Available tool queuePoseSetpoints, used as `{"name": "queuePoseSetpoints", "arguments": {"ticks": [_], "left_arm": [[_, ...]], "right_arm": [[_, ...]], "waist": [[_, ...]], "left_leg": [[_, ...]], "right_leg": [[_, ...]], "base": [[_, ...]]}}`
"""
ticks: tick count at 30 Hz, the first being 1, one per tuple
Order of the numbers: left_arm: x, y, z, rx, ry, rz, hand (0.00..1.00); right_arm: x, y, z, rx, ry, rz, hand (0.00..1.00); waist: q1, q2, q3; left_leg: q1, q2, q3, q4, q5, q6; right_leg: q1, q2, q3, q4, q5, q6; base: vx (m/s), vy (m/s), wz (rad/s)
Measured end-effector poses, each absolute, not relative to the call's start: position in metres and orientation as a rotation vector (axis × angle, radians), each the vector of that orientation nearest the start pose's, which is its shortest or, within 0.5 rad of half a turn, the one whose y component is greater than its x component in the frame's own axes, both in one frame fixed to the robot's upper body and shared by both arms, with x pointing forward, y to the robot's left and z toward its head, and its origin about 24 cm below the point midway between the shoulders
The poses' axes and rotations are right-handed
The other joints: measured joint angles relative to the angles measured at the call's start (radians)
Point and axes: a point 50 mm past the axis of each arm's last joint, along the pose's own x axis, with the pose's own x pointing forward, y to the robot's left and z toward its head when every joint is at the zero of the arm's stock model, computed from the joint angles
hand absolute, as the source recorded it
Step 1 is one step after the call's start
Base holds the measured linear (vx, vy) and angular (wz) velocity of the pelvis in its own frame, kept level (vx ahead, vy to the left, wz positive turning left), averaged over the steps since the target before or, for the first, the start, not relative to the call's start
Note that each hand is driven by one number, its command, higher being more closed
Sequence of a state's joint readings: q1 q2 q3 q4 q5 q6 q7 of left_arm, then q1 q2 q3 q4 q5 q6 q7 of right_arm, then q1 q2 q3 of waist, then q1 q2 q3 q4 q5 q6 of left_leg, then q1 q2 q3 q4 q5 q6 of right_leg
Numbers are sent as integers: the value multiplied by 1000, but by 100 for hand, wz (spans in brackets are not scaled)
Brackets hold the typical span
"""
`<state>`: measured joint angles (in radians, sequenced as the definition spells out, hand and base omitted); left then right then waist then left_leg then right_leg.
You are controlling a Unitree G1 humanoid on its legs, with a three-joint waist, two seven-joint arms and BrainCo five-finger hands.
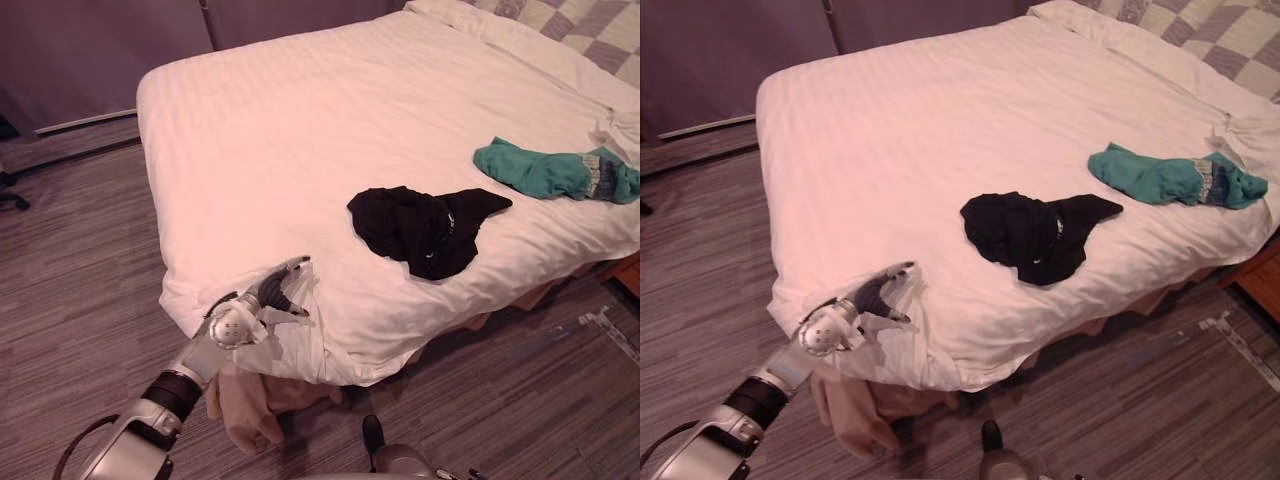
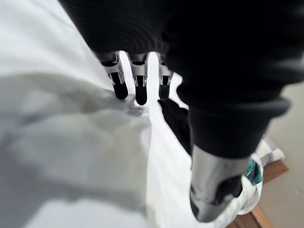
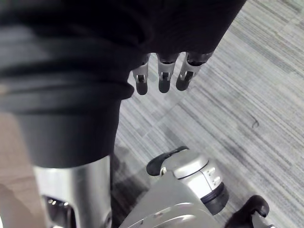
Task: Tidy the bed and pick cloth on bed and put in laundry
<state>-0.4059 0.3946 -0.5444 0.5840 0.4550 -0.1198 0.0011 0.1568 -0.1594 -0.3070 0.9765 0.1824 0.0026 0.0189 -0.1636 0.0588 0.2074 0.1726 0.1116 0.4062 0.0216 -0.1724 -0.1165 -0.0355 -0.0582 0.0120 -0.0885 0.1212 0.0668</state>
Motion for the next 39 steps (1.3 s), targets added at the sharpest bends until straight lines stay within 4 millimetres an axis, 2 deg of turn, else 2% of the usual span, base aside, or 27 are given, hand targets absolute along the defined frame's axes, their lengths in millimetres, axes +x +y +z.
{"name": "queuePoseSetpoints", "arguments": {"ticks": [4, 6, 7, 9, 10, 11, 13, 15, 16, 19, 21, 22, 23, 25, 27, 28, 30, 31, 33, 35, 36, 38, 39], "left_arm": [[309, 143, 2, 1166, 99, -470, 100], [308, 150, -1, 1191, 134, -435, 100], [307, 153, -2, 1189, 147, -424, 100], [296, 171, -11, 1150, 215, -344, 100], [294, 176, -13, 1137, 226, -321, 100], [286, 185, -17, 1113, 254, -285, 100], [264, 211, -28, 1039, 335, -180, 100], [246, 230, -35, 984, 398, -104, 100], [231, 244, -41, 952, 444, -55, 0], [199, 263, -55, 903, 547, 10, 0], [163, 280, -71, 853, 672, 71, 0], [156, 282, -75, 838, 698, 86, 0], [133, 291, -87, 800, 793, 168, 0], [119, 300, -93, 788, 859, 226, 0], [86, 321, -102, 774, 1000, 367, 0], [78, 325, -104, 770, 1035, 401, 0], [54, 336, -108, 699, 1113, 512, 0], [50, 335, -110, 646, 1110, 538, 0], [50, 330, -112, 519, 1074, 563, 0], [54, 319, -117, 401, 1015, 544, 0], [64, 308, -119, 351, 963, 508, 0], [78, 294, -121, 300, 902, 450, 0], [93, 281, -120, 265, 846, 401, 0]], "right_arm": [[102, -269, -129, 233, 830, -577, 0], [120, -298, -102, 208, 657, -645, 0], [122, -308, -94, 202, 620, -670, 0], [123, -356, -56, 140, 462, -798, 0], [122, -366, -48, 121, 433, -821, 0], [122, -383, -31, 87, 373, -862, 0], [124, -409, 6, 16, 246, -906, 0], [129, -417, 29, -25, 160, -909, 0], [136, -418, 44, -51, 102, -899, 0], [152, -415, 72, -121, 6, -842, 0], [176, -401, 102, -186, -103, -722, 0], [182, -397, 107, -208, -114, -680, 0], [203, -379, 120, -304, -119, -511, 100], [217, -363, 126, -336, -130, -396, 100], [249, -324, 132, -394, -142, -122, 100], [256, -314, 133, -402, -143, -60, 100], [286, -274, 133, -426, -127, 198, 100], [295, -262, 131, -427, -116, 265, 100], [304, -244, 129, -428, -105, 366, 100], [315, -211, 136, -411, -145, 505, 100], [323, -185, 147, -381, -204, 585, 100], [332, -158, 164, -373, -263, 654, 100], [337, -140, 179, -379, -301, 696, 100]], "waist": [[-9, 3, 7], [-18, 2, 7], [-18, 2, 7], [-19, 2, 7], [-19, 2, 7], [-19, 2, 7], [-19, 0, 4], [-17, -4, -5], [-14, -9, -11], [7, -22, -28], [28, -33, -52], [32, -35, -54], [46, -45, -65], [58, -53, -70], [76, -66, -78], [84, -67, -78], [119, -64, -76], [132, -63, -74], [166, -58, -68], [199, -53, -47], [218, -51, -17], [229, -50, 28], [235, -44, 72]], "left_leg": [[3, 2, 6, -1, -1, -1], [4, 2, 8, -2, -1, -2], [5, 2, 8, -2, -1, -2], [7, 4, 2, -1, -1, -2], [8, 4, -2, -1, -1, -2], [11, 6, -8, 0, -1, -2], [20, 11, -24, 1, -1, -2], [12, 14, -42, 1, 0, -4], [5, 15, -53, 3, 2, -6], [2, 19, -64, 2, 6, -10], [0, 19, -80, 0, 11, -11], [0, 18, -89, 0, 12, -10], [0, 17, -102, -1, 14, -9], [-2, 17, -110, -1, 16, -10], [-15, 15, -129, -2, 25, -9], [-17, 14, -135, -3, 27, -9], [-34, 6, -169, -5, 39, -4], [-37, 3, -180, -8, 44, -2], [-53, -2, -201, -6, 49, 0], [-87, -10, -244, -4, 62, 5], [-119, -16, -266, -1, 72, 8], [-169, -24, -283, 10, 84, 13], [-215, -32, -296, 29, 91, 16]], "right_leg": [[1, 4, 5, 0, 0, 0], [4, 4, 6, 0, -1, 1], [6, 4, 6, 0, -1, 2], [13, 5, 1, 0, -4, 5], [15, 5, -2, 0, -5, 5], [23, 5, -9, 0, -8, 7], [39, 7, -26, 0, -15, 2], [40, 8, -39, 0, -17, 1], [39, 7, -49, 0, -17, 1], [41, 9, -61, 0, -17, 0], [44, 7, -73, 0, -17, 0], [48, 6, -78, 0, -17, -1], [59, 2, -95, 0, -20, -3], [60, 1, -100, 0, -20, -3], [58, -4, -120, -1, -20, -3], [58, -6, -125, -1, -20, -3], [59, -17, -158, -1, -20, -3], [59, -21, -169, -1, -20, -3], [58, -29, -188, -1, -19, -3], [51, -40, -225, -1, -19, -4], [33, -49, -243, -1, -14, -5], [-4, -59, -260, -1, -1, -9], [-36, -67, -273, 0, 12, -9]], "base": [[-43, -27, -7], [-37, -20, -3], [-33, -20, 1], [-26, -25, 6], [-22, -30, 12], [-23, -32, 13], [-32, -39, 19], [-39, -43, 23], [-41, -45, 25], [-36, -37, 14], [-31, -28, 14], [-28, -9, 29], [-24, -3, 26], [-23, -6, 21], [-28, -16, 25], [-29, -12, 25], [-32, -7, 42], [-24, -4, 44], [-29, 5, 40], [-64, 3, 62], [-78, -3, 47], [-92, -2, 41], [-111, 2, 44]]}}
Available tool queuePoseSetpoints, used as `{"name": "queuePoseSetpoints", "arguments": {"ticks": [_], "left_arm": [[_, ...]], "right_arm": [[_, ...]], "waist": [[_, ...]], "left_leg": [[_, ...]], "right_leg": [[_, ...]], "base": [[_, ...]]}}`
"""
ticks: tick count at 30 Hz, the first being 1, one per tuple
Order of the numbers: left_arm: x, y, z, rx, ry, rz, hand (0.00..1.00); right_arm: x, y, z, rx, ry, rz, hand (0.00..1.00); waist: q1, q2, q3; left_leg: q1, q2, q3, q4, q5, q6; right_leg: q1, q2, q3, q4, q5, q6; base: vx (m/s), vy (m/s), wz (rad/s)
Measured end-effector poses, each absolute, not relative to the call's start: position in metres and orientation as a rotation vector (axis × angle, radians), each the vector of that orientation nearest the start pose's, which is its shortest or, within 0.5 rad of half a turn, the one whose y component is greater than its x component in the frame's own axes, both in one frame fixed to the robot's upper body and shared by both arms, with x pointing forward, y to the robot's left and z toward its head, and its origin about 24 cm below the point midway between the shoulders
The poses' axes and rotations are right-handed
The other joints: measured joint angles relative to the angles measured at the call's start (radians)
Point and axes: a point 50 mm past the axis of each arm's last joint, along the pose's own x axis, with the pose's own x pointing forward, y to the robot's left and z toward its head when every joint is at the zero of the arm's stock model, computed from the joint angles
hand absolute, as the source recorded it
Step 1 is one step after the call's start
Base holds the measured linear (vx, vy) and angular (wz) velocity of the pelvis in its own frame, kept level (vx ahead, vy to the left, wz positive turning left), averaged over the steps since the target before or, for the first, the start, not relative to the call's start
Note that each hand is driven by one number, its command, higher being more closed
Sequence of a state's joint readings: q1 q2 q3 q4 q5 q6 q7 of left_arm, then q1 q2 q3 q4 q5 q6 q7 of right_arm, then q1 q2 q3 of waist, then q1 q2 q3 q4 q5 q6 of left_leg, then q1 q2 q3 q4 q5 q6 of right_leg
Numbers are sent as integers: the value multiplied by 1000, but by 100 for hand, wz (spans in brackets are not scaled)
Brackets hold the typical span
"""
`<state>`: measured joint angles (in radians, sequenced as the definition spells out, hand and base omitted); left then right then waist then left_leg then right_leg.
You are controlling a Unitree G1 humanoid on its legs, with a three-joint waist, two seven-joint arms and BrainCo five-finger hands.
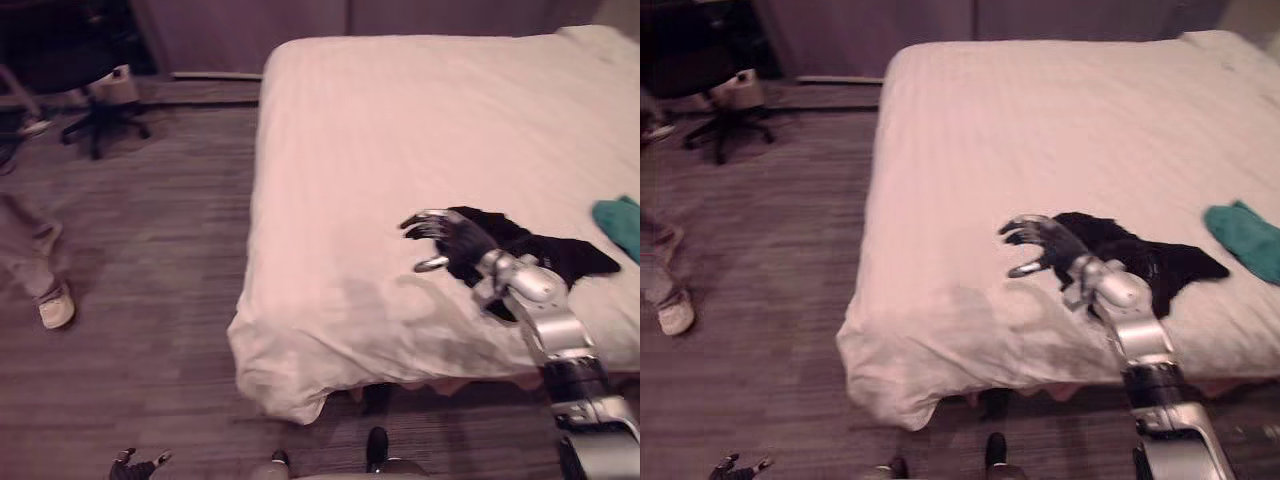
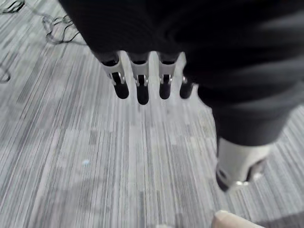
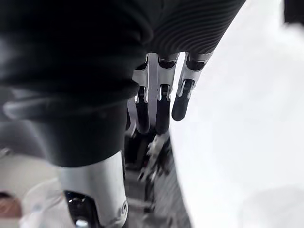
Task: Tidy the bed and pick cloth on bed and put in laundry
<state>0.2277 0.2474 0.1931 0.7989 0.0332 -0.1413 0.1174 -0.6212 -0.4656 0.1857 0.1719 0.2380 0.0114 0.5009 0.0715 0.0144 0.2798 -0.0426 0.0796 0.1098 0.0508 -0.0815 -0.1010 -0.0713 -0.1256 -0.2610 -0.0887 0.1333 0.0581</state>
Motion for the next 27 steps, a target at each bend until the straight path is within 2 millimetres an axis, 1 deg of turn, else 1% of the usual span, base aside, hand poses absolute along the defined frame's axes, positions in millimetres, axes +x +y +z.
{"name": "queuePoseSetpoints", "arguments": {"ticks": [1, 2, 3, 4, 5, 6, 7, 8, 9, 10, 11, 12, 13, 15, 17, 19, 21, 22, 23, 24, 25, 26, 27], "left_arm": [[112, 268, -116, 245, 782, 350, 0], [121, 263, -114, 233, 751, 333, 0], [133, 255, -110, 219, 706, 302, 0], [145, 246, -107, 207, 668, 272, 0], [158, 234, -102, 195, 625, 227, 0], [165, 225, -101, 192, 609, 194, 0], [167, 221, -101, 188, 605, 182, 0], [171, 214, -101, 170, 599, 166, 0], [175, 207, -101, 150, 592, 148, 0], [177, 203, -101, 143, 590, 136, 0], [183, 195, -100, 130, 583, 108, 0], [187, 189, -99, 128, 577, 84, 0], [189, 186, -99, 130, 576, 73, 0], [194, 178, -99, 140, 567, 44, 0], [192, 178, -101, 144, 574, 45, 0], [191, 180, -102, 148, 574, 50, 0], [190, 180, -102, 148, 570, 47, 0], [190, 180, -102, 152, 565, 39, 0], [189, 184, -101, 158, 559, 36, 0], [189, 188, -100, 164, 555, 39, 0], [191, 194, -97, 180, 546, 35, 0], [192, 196, -96, 190, 542, 30, 0], [193, 199, -95, 207, 537, 26, 0]], "right_arm": [[340, -127, 189, -385, -322, 722, 100], [342, -122, 192, -381, -322, 730, 100], [344, -114, 194, -376, -318, 739, 100], [347, -109, 195, -374, -307, 742, 100], [353, -103, 192, -359, -267, 728, 100], [359, -103, 186, -357, -222, 709, 100], [361, -103, 182, -352, -198, 699, 100], [366, -106, 178, -343, -162, 675, 100], [371, -108, 180, -324, -159, 648, 100], [372, -109, 184, -314, -167, 637, 100], [377, -110, 196, -308, -201, 621, 100], [381, -112, 201, -295, -210, 609, 100], [383, -114, 203, -274, -213, 604, 100], [387, -125, 202, -213, -217, 594, 100], [387, -127, 196, -212, -207, 619, 100], [384, -129, 188, -220, -192, 674, 100], [375, -131, 167, -237, -157, 771, 100], [362, -130, 144, -245, -103, 864, 100], [345, -122, 113, -281, -4, 985, 100], [336, -116, 97, -291, 51, 1041, 100], [306, -107, 45, -274, 270, 1160, 100], [293, -106, 26, -267, 353, 1186, 100], [268, -106, -6, -232, 486, 1222, 100]], "waist": [[7, 9, 47], [13, 13, 67], [23, 23, 99], [26, 34, 133], [29, 50, 171], [35, 60, 180], [39, 64, 182], [44, 74, 187], [46, 88, 194], [46, 95, 197], [45, 113, 204], [45, 128, 208], [45, 135, 208], [43, 163, 212], [37, 170, 208], [29, 169, 208], [16, 166, 208], [3, 161, 209], [-17, 146, 209], [-22, 135, 208], [-32, 106, 201], [-32, 93, 195], [-29, 72, 180]], "left_leg": [[-32, -7, -12, 9, 11, 3], [-44, -10, -13, 10, 16, 4], [-66, -12, -16, 23, 17, 5], [-86, -15, -23, 39, 17, 5], [-121, -22, -37, 57, 18, 7], [-152, -28, -38, 69, 19, 7], [-166, -31, -39, 74, 19, 9], [-188, -37, -41, 75, 24, 16], [-208, -42, -44, 76, 28, 22], [-218, -44, -46, 76, 31, 25], [-241, -56, -48, 77, 37, 34], [-257, -60, -50, 78, 42, 39], [-264, -64, -52, 77, 46, 42], [-272, -74, -60, 73, 54, 47], [-268, -74, -60, 73, 54, 47], [-255, -74, -61, 71, 55, 46], [-230, -73, -65, 66, 56, 46], [-197, -73, -66, 54, 55, 45], [-165, -72, -63, 48, 53, 45], [-151, -71, -59, 43, 52, 45], [-117, -63, -52, 35, 45, 40], [-110, -59, -49, 35, 41, 36], [-105, -53, -42, 37, 33, 33]], "right_leg": [[-22, -5, -6, 0, 10, -1], [-32, -9, -8, 2, 13, -2], [-52, -15, -10, 15, 14, -2], [-67, -18, -16, 28, 14, -2], [-90, -28, -34, 41, 14, -2], [-120, -32, -37, 56, 14, -2], [-133, -35, -39, 62, 13, -2], [-158, -43, -42, 74, 13, -2], [-181, -51, -48, 87, 13, -2], [-193, -56, -52, 94, 13, -2], [-222, -69, -54, 114, 11, -3], [-241, -79, -56, 122, 10, -2], [-247, -83, -58, 123, 10, -2], [-252, -93, -66, 124, 10, -1], [-250, -94, -66, 129, 9, 0], [-241, -94, -67, 134, 5, 4], [-214, -93, -69, 134, 1, 8], [-185, -94, -71, 133, -5, 10], [-158, -94, -69, 133, -13, 15], [-147, -93, -67, 132, -15, 16], [-116, -83, -62, 119, -18, 19], [-107, -78, -62, 111, -18, 19], [-98, -70, -60, 99, -18, 20]], "base": [[-109, 5, 35], [-107, 14, 20], [-81, 21, 12], [-91, 43, 26], [-68, 52, 29], [-58, 62, 26], [-31, 66, 14], [-24, 71, 16], [-28, 69, 15], [-43, 68, 15], [-52, 66, 13], [-63, 63, 14], [-65, 55, 16], [-59, 40, 12], [-22, 11, 1], [0, 0, 0], [15, -7, 3], [47, 4, -3], [60, 7, -9], [76, 3, -19], [59, -9, -18], [71, -25, -19], [94, -38, -23]]}}
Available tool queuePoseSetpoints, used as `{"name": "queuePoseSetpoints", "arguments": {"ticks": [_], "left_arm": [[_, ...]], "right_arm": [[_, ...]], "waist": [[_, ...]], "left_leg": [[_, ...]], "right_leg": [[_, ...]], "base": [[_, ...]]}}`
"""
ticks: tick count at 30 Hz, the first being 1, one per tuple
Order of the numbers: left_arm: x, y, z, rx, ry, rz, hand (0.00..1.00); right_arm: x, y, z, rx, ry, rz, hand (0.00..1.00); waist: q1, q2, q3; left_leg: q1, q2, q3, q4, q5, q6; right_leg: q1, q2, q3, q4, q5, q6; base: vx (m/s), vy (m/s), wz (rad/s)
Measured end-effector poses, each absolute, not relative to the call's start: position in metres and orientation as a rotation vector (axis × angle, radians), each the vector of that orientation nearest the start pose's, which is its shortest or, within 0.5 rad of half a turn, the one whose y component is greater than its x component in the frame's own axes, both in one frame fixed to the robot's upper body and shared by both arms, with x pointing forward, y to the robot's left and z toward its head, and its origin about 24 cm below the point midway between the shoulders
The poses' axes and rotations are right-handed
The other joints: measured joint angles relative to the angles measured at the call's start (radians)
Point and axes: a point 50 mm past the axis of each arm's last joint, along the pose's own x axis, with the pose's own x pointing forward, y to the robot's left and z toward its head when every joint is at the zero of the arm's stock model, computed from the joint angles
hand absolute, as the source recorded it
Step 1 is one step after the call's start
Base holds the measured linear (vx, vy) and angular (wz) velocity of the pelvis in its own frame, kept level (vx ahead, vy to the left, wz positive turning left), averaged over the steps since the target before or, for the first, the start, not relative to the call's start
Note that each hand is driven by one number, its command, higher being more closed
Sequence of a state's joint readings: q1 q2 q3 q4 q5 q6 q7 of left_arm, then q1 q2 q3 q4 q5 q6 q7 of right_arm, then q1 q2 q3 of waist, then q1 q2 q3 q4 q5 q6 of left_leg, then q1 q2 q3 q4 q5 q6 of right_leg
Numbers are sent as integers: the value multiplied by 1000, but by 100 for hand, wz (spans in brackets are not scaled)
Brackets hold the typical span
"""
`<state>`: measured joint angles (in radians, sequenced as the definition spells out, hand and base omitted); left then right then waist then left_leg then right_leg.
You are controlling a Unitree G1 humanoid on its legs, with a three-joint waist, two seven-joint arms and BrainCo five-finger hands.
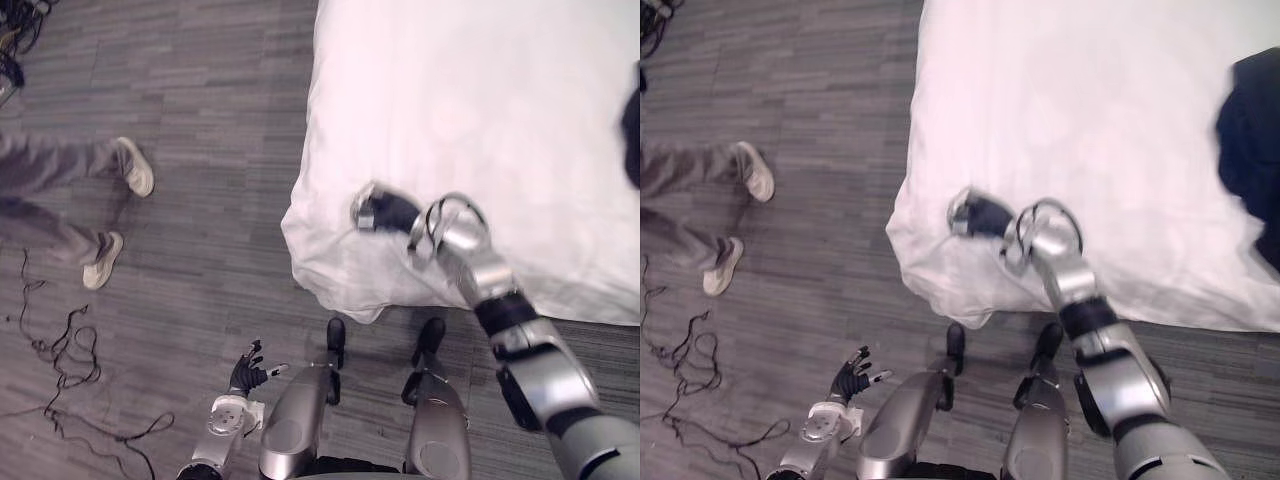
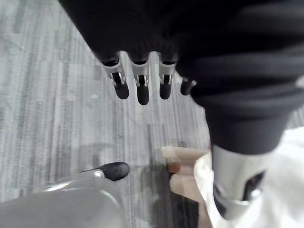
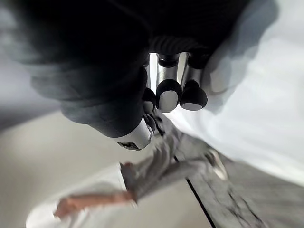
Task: Tidy the bed and pick cloth on bed and put in laundry
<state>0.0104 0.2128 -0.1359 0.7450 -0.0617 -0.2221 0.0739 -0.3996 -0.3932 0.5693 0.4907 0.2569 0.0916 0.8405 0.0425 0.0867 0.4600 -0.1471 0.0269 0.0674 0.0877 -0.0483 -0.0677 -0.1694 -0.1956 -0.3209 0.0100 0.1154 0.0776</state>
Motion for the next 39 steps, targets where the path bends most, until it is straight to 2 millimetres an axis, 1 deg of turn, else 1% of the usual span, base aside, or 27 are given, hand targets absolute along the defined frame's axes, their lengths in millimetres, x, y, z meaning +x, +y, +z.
{"name": "queuePoseSetpoints", "arguments": {"ticks": [1, 2, 3, 4, 5, 6, 8, 11, 13, 14, 16, 18, 19, 20, 21, 22, 24, 25, 28, 29, 30, 31, 33, 34, 36, 37, 39], "left_arm": [[192, 203, -95, 239, 544, 22, 0], [190, 208, -96, 262, 561, 21, 0], [189, 210, -97, 276, 572, 20, 0], [186, 214, -99, 293, 597, 22, 0], [183, 216, -102, 315, 623, 16, 0], [181, 214, -104, 327, 640, -1, 0], [179, 212, -106, 333, 650, -20, 0], [174, 205, -112, 358, 681, -73, 0], [173, 204, -113, 360, 697, -90, 0], [174, 201, -114, 360, 699, -100, 0], [185, 192, -110, 348, 665, -121, 0], [200, 181, -103, 330, 618, -135, 0], [207, 173, -100, 310, 594, -144, 0], [208, 172, -101, 304, 594, -143, 0], [208, 170, -102, 298, 597, -135, 0], [208, 172, -103, 291, 605, -108, 0], [208, 175, -103, 296, 606, -81, 0], [208, 175, -103, 297, 605, -79, 0], [219, 173, -92, 283, 534, -71, 0], [222, 173, -89, 275, 508, -65, 0], [221, 175, -88, 274, 504, -58, 0], [220, 176, -88, 271, 505, -51, 0], [213, 184, -90, 264, 516, -16, 0], [210, 186, -91, 267, 522, -10, 0], [204, 192, -94, 276, 538, 5, 0], [203, 193, -94, 280, 543, 8, 0], [198, 196, -98, 302, 571, 5, 0]], "right_arm": [[231, -100, -38, -197, 614, 1295, 100], [206, -93, -51, -158, 660, 1352, 100], [198, -89, -51, -142, 650, 1377, 100], [193, -78, -43, -131, 583, 1412, 100], [197, -67, -25, -106, 452, 1422, 100], [206, -62, -7, -65, 330, 1386, 100], [215, -60, 9, -26, 223, 1337, 100], [244, -69, 56, 124, -32, 1138, 100], [263, -79, 74, 173, -116, 986, 100], [278, -87, 87, 172, -168, 896, 100], [315, -106, 125, 158, -285, 717, 100], [342, -129, 158, 142, -366, 579, 100], [356, -149, 165, 104, -357, 481, 100], [358, -153, 163, 100, -341, 460, 100], [363, -163, 153, 93, -289, 416, 100], [364, -176, 134, 90, -207, 357, 100], [351, -190, 102, 111, -121, 294, 100], [346, -193, 98, 114, -121, 287, 100], [322, -218, 59, 139, -5, 165, 100], [295, -240, 22, 169, 114, 45, 100], [269, -254, -6, 189, 211, -39, 100], [255, -260, -18, 202, 253, -80, 100], [195, -275, -61, 291, 396, -265, 100], [181, -276, -70, 307, 430, -302, 0], [126, -283, -95, 347, 552, -443, 0], [114, -283, -101, 356, 580, -472, 0], [74, -282, -118, 394, 685, -573, 0]], "waist": [[6, -31, -17], [-3, -59, -32], [-8, -77, -43], [-11, -104, -67], [-11, -129, -112], [-12, -138, -162], [-12, -140, -199], [-17, -125, -249], [-27, -106, -243], [-32, -96, -236], [-40, -58, -162], [-45, -31, -77], [-44, -5, -36], [-42, 0, -31], [-40, 9, -22], [-45, 16, 1], [-55, 13, 19], [-61, 11, 20], [-82, -1, 26], [-89, -2, 26], [-91, -4, 27], [-94, -6, 29], [-122, -23, 38], [-129, -32, 33], [-164, -59, 15], [-169, -66, 10], [-189, -86, -32]], "left_leg": [[12, 11, 11, -1, -7, -5], [27, 19, 16, -3, -12, -11], [42, 24, 22, -7, -13, -13], [77, 34, 40, -17, -16, -17], [114, 48, 66, -26, -20, -24], [146, 58, 87, -44, -21, -25], [166, 64, 100, -55, -24, -30], [229, 66, 130, -74, -27, -34], [226, 68, 141, -56, -49, -28], [191, 72, 150, -5, -72, -28], [98, 86, 172, 149, -125, -18], [25, 88, 194, 259, -163, -5], [-32, 87, 215, 323, -181, 4], [-42, 87, 221, 334, -186, 5], [-66, 89, 234, 360, -201, 5], [-77, 101, 248, 390, -217, 5], [-77, 125, 262, 423, -236, -3], [-72, 129, 266, 424, -238, -4], [-44, 141, 289, 425, -251, -11], [-39, 151, 297, 428, -259, -16], [-33, 161, 305, 435, -269, -23], [-27, 168, 311, 437, -274, -25], [13, 188, 328, 424, -285, -34], [22, 191, 336, 415, -283, -39], [71, 188, 370, 345, -265, -51], [86, 187, 383, 324, -257, -53], [132, 182, 419, 240, -228, -62]], "right_leg": [[16, 12, 5, -20, 4, -1], [38, 25, 6, -45, 12, -4], [54, 32, 9, -60, 16, -5], [88, 47, 21, -84, 23, -8], [116, 62, 36, -99, 24, -9], [132, 74, 50, -99, 22, -9], [142, 77, 60, -99, 18, -9], [183, 82, 84, -99, 10, -9], [182, 79, 96, -91, 3, -13], [147, 75, 112, -52, -17, -14], [41, 67, 148, 89, -56, -19], [-69, 51, 190, 221, -86, -20], [-150, 41, 221, 298, -98, -17], [-166, 40, 228, 312, -101, -17], [-202, 41, 245, 340, -109, -20], [-223, 50, 260, 367, -117, -22], [-232, 76, 274, 383, -123, -30], [-231, 78, 276, 388, -127, -32], [-229, 91, 294, 402, -146, -33], [-228, 99, 296, 403, -163, -26], [-227, 109, 299, 403, -171, -34], [-224, 115, 300, 403, -174, -35], [-192, 136, 308, 384, -177, -39], [-186, 140, 311, 375, -172, -36], [-158, 157, 332, 314, -141, -37], [-146, 163, 341, 290, -128, -39], [-110, 179, 365, 201, -81, -38]], "base": [[121, -61, -26], [114, -61, -25], [109, -70, -28], [92, -73, -42], [93, -83, -52], [60, -62, -42], [25, -22, -27], [-18, 7, -27], [-83, 24, -17], [-139, 22, -27], [-194, 29, -37], [-257, 68, -40], [-250, 97, -37], [-170, 82, -37], [-90, 53, -37], [-41, 36, -49], [20, 1, -39], [68, -25, -24], [55, -25, -24], [68, -25, -23], [86, -26, -28], [95, -21, -28], [114, -14, -29], [125, -4, -36], [120, -4, -40], [120, 3, -44], [146, 16, -40]]}}
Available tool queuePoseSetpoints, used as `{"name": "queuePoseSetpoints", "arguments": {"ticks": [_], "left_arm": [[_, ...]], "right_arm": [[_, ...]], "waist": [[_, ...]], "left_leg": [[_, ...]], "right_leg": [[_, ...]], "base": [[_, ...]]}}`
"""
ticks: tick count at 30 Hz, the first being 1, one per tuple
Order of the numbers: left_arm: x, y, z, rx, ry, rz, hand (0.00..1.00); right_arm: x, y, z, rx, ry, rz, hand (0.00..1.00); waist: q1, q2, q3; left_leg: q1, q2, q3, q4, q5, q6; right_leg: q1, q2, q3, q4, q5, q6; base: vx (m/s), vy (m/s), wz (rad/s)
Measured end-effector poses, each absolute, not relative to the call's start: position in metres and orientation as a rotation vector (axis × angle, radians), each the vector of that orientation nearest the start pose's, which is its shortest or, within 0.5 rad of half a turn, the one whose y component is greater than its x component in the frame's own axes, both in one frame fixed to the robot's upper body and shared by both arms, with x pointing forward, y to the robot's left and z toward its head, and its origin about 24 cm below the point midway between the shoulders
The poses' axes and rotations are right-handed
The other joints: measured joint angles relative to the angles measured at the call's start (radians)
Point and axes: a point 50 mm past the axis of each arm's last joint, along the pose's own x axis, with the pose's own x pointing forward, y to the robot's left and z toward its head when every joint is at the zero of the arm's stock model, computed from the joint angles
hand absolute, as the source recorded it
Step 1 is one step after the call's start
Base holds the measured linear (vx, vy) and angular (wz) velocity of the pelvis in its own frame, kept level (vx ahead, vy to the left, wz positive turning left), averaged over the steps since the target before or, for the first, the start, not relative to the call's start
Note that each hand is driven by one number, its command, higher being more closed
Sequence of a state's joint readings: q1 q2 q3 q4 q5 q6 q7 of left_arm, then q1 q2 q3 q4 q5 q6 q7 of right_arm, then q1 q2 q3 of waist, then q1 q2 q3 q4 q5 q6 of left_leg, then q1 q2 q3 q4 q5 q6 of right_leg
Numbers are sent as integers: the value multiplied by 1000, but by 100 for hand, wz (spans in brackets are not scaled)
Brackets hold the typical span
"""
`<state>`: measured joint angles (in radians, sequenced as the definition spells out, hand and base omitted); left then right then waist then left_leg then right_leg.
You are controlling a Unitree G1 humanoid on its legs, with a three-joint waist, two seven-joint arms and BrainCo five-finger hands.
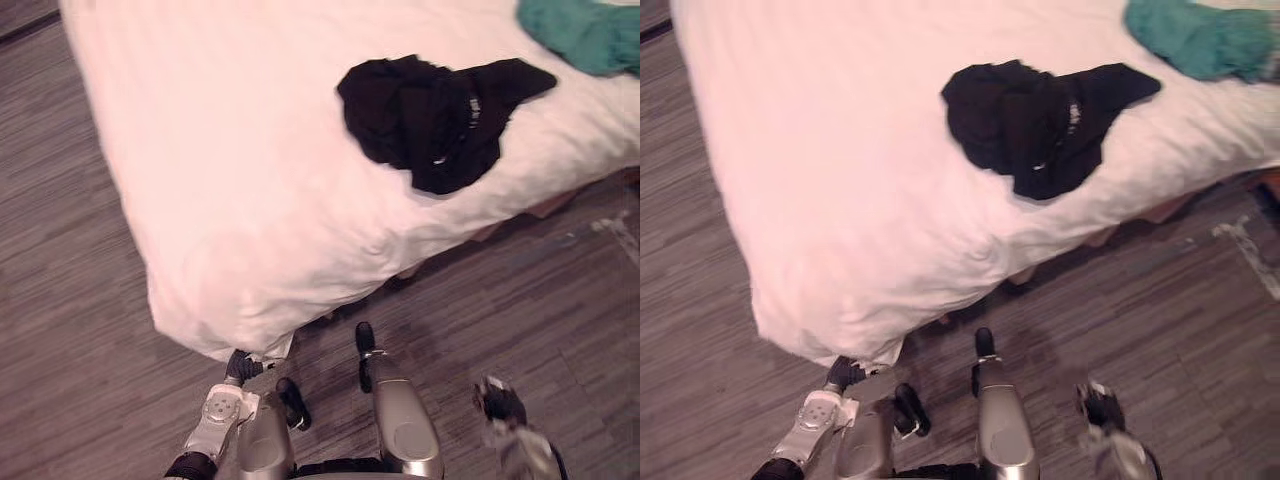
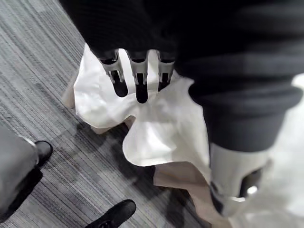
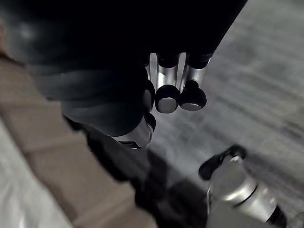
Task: Tidy the bed and pick cloth on bed and put in laundry
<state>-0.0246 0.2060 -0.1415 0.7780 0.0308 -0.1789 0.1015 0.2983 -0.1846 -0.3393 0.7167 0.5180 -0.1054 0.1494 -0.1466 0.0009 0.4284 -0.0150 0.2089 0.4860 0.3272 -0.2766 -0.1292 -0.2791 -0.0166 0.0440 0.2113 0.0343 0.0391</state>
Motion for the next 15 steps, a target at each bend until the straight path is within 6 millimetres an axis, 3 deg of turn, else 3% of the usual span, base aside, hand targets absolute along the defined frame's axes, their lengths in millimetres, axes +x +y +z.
{"name": "queuePoseSetpoints", "arguments": {"ticks": [2, 3, 4, 6, 7, 8, 9, 10, 11, 12, 14, 15], "left_arm": [[189, 199, -104, 334, 625, -20, 0], [188, 199, -105, 339, 636, -26, 0], [176, 200, -113, 368, 693, -48, 0], [160, 202, -123, 398, 774, -74, 0], [147, 207, -129, 428, 845, -91, 0], [140, 209, -135, 445, 898, -99, 0], [132, 210, -140, 464, 957, -110, 0], [126, 211, -143, 466, 997, -123, 0], [114, 211, -150, 470, 1069, -165, 0], [106, 207, -154, 470, 1123, -217, 0], [103, 204, -157, 477, 1155, -263, 0], [102, 206, -157, 475, 1173, -270, 0]], "right_arm": [[44, -277, -130, 428, 775, -637, 0], [41, -275, -132, 433, 787, -642, 0], [36, -271, -135, 441, 819, -632, 0], [41, -267, -137, 455, 818, -602, 0], [52, -260, -139, 477, 807, -574, 0], [60, -256, -140, 482, 807, -548, 0], [68, -251, -142, 477, 816, -512, 0], [74, -249, -142, 487, 817, -493, 0], [83, -245, -142, 478, 815, -456, 0], [89, -242, -141, 449, 819, -421, 0], [93, -237, -141, 431, 825, -394, 0], [95, -231, -142, 422, 834, -374, 0]], "waist": [[-15, -9, -44], [-15, -10, -48], [-15, -10, -67], [0, 6, -96], [13, 8, -116], [14, 16, -126], [10, 32, -137], [16, 37, -139], [25, 38, -140], [26, 38, -145], [19, 39, -154], [19, 31, -159]], "left_leg": [[46, -9, 36, -69, 24, -9], [61, -8, 47, -82, 27, -11], [111, -1, 105, -121, 35, -18], [176, 8, 207, -161, 43, -32], [228, 11, 305, -174, 48, -42], [250, 19, 358, -174, 50, -45], [270, 27, 421, -171, 59, -61], [289, 25, 461, -164, 65, -69], [325, 24, 524, -133, 66, -72], [349, 25, 553, -100, 67, -71], [362, 31, 539, -45, 78, -53], [361, 44, 508, 31, 99, -28]], "right_leg": [[31, 13, 17, -64, 31, -1], [40, 17, 16, -76, 37, -4], [53, 10, -70, -102, 19, -31], [54, -54, -325, -50, -22, -69], [68, -89, -471, -38, -6, -97], [70, -85, -488, -33, 2, -86], [58, -74, -539, -4, 2, -106], [43, -73, -595, 29, -8, -133], [36, -76, -657, 78, -43, -186], [38, -69, -648, 101, -76, -207], [36, -51, -595, 109, -96, -201], [37, -30, -551, 110, -104, -191]], "base": [[153, 33, -34], [114, 30, -63], [52, 40, -91], [103, 76, -142], [159, 52, -164], [184, -4, -169], [142, -61, -125], [117, -98, -150], [109, -107, -163], [119, -99, -146], [105, -45, -105], [64, -20, -106]]}}
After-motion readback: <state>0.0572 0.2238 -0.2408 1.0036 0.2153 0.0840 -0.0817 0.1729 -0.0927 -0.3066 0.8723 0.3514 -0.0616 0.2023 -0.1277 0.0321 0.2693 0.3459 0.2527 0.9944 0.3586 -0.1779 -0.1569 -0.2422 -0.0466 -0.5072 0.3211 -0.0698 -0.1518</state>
